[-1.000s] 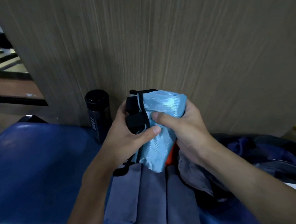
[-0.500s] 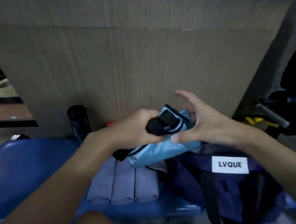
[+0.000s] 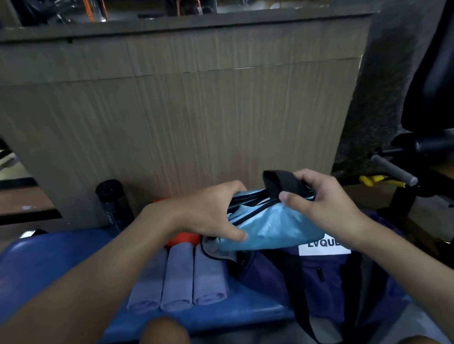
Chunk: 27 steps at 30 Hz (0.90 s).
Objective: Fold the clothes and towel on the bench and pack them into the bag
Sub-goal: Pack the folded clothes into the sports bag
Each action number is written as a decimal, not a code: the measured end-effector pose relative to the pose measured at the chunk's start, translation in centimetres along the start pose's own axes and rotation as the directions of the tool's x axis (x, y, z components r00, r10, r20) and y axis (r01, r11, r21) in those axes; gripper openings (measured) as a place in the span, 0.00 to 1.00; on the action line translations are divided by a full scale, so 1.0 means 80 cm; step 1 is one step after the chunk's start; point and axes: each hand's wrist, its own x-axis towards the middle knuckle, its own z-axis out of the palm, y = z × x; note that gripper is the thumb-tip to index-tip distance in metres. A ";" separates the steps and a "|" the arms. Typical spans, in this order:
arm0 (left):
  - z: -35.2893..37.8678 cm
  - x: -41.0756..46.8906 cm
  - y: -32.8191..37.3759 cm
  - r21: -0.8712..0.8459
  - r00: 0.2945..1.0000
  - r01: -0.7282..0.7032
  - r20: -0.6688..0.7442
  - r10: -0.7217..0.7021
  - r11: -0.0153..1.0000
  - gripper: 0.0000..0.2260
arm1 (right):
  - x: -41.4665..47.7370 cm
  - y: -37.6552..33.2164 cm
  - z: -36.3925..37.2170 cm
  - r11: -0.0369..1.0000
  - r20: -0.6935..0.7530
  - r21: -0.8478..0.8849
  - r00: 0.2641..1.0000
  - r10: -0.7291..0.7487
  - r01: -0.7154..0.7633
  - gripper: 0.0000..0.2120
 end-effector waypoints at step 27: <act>0.032 0.027 0.011 -0.584 0.930 -0.072 -0.332 -0.157 0.808 0.56 | -0.026 0.035 -0.009 0.992 -0.042 0.007 0.991 0.129 -0.129 0.06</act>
